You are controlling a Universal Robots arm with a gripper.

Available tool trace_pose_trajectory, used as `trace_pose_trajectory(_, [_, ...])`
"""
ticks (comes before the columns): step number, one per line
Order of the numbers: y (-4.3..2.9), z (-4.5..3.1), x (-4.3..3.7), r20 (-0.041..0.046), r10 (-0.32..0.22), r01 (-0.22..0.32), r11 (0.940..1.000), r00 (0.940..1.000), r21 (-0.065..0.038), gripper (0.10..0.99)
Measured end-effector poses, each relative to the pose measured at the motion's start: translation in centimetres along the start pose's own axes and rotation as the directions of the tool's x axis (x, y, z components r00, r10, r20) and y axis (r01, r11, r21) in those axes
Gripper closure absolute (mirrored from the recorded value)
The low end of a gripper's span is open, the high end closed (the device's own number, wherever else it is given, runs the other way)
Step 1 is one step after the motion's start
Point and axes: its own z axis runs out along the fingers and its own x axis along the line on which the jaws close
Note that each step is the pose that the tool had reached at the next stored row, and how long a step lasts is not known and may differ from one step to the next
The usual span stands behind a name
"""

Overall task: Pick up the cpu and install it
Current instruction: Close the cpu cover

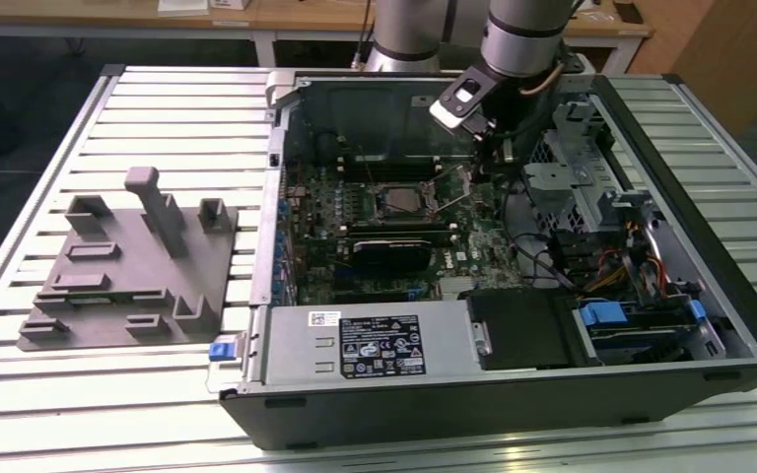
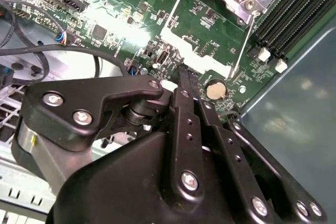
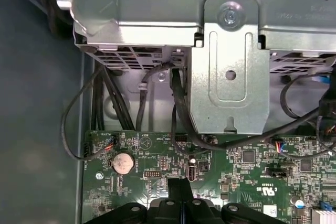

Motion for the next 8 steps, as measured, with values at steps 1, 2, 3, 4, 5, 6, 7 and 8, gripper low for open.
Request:
trace_pose_trajectory(1, [0.00,0.05,0.00,0.0000,0.000,0.000,1.0000,1.0000,0.001,0.980])
trace_pose_trajectory(2, [-0.02,0.05,0.00,0.0002,0.000,0.000,1.0000,1.0000,0.001,0.980])
trace_pose_trajectory(3, [-0.04,0.05,-0.01,0.0003,0.000,0.000,1.0000,1.0000,0.002,0.980])
trace_pose_trajectory(4, [-0.07,0.05,0.00,0.0001,0.000,0.000,1.0000,1.0000,0.005,0.980])
trace_pose_trajectory(5, [-0.12,0.04,0.00,0.0000,0.000,0.000,1.0000,1.0000,0.006,0.980])
trace_pose_trajectory(6, [-0.18,0.01,0.00,-0.0003,0.000,0.000,1.0000,1.0000,0.007,0.980])
trace_pose_trajectory(7, [-0.24,-0.04,0.00,-0.0010,0.000,0.000,1.0000,1.0000,0.007,0.980])
trace_pose_trajectory(8, [-0.29,-0.12,0.00,-0.0022,0.000,0.000,1.0000,1.0000,0.008,0.980])
